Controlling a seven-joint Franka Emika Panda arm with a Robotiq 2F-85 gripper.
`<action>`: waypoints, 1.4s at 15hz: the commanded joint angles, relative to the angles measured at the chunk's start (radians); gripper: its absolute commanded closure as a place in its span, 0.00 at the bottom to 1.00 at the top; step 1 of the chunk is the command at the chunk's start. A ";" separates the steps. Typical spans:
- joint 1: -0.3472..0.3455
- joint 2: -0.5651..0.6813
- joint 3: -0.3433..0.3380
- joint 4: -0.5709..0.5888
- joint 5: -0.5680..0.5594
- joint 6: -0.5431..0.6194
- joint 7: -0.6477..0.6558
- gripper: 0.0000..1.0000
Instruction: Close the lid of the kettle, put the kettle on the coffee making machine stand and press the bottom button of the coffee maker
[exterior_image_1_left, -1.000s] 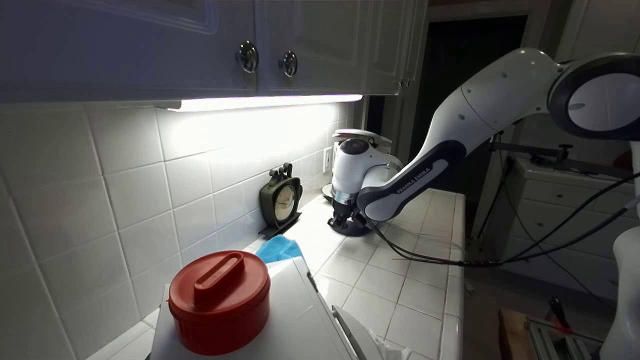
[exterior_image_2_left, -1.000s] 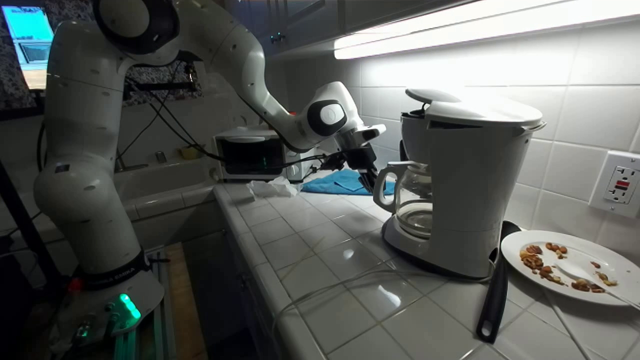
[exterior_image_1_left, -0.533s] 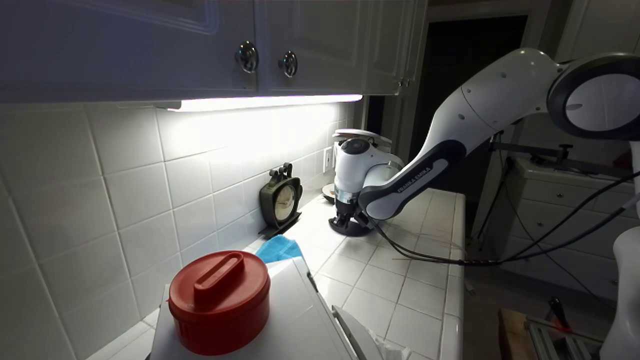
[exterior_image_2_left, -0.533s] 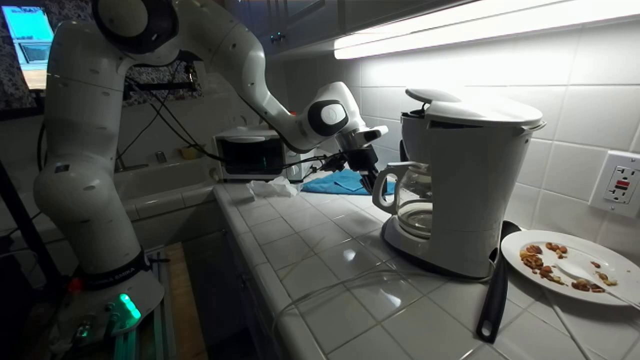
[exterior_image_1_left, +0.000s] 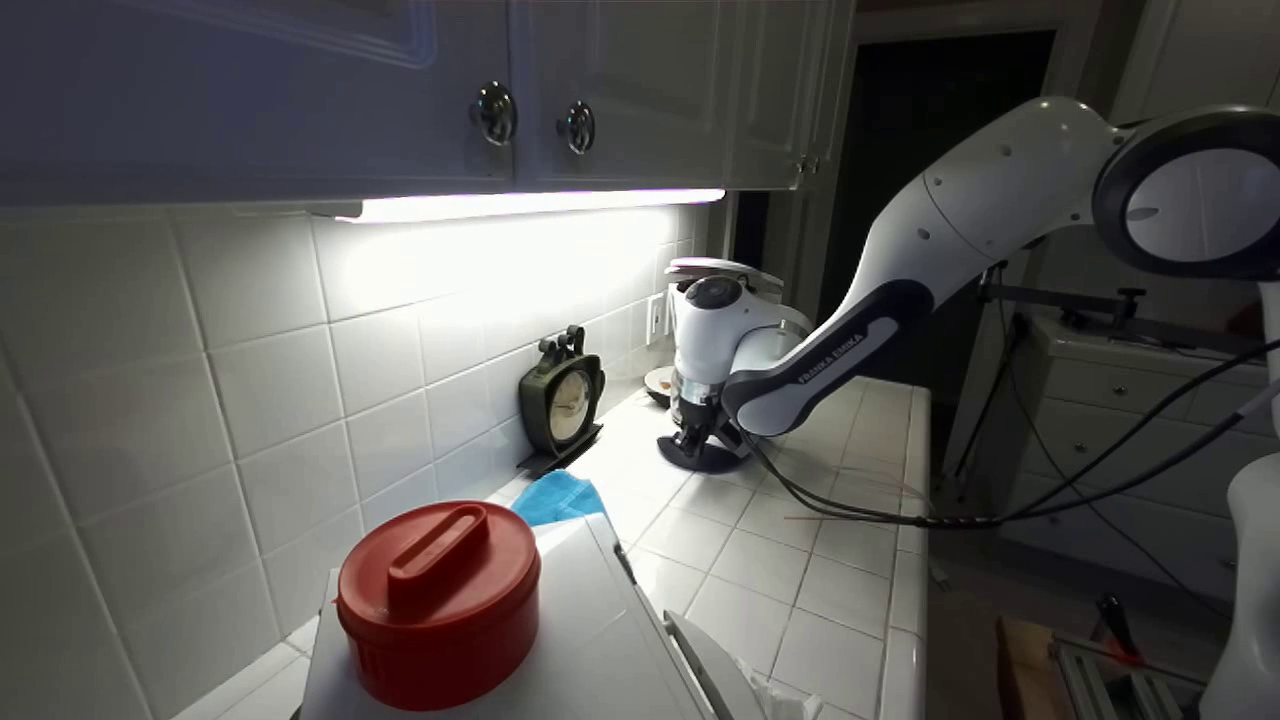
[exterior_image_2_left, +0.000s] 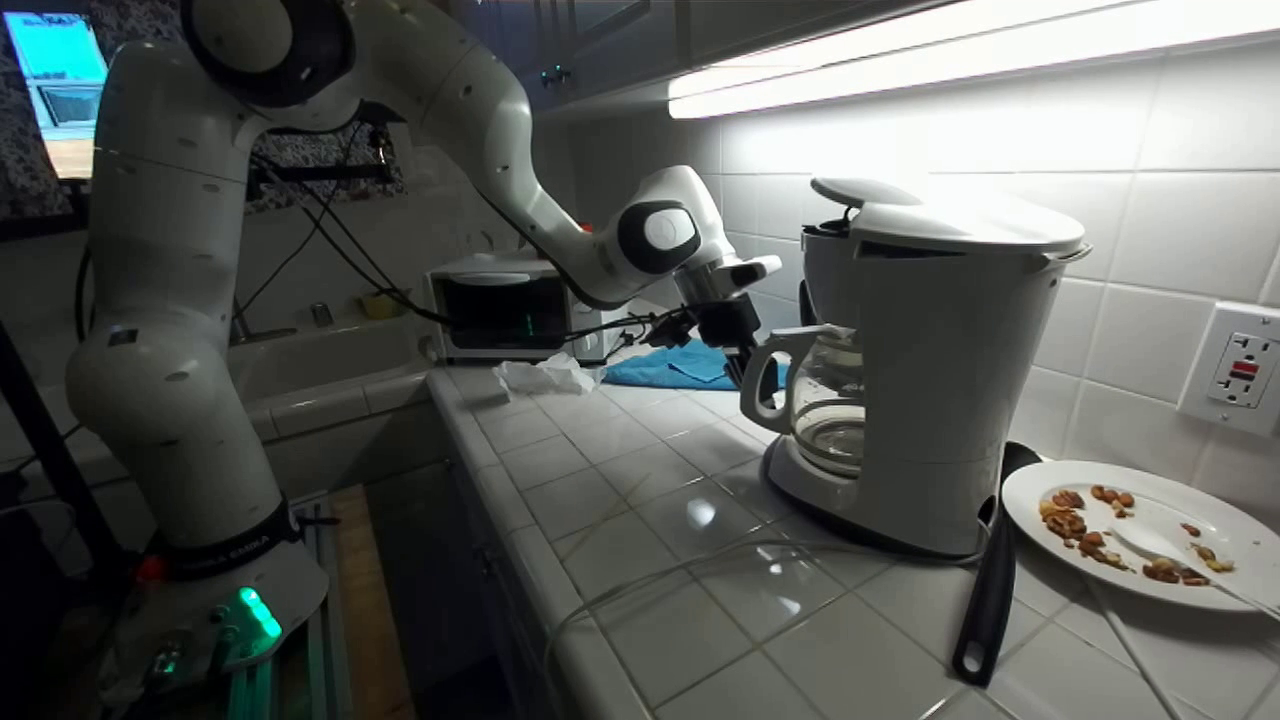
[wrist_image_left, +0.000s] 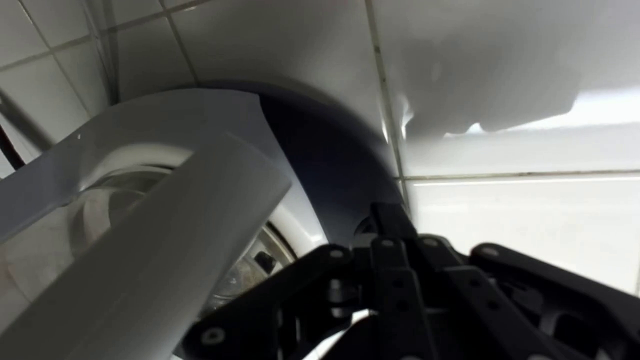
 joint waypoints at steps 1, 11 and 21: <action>-0.008 0.008 -0.003 0.004 -0.045 0.004 0.046 0.99; -0.017 0.042 0.018 0.039 -0.017 0.008 0.024 0.99; -0.027 0.070 0.028 0.083 0.002 -0.004 -0.003 0.99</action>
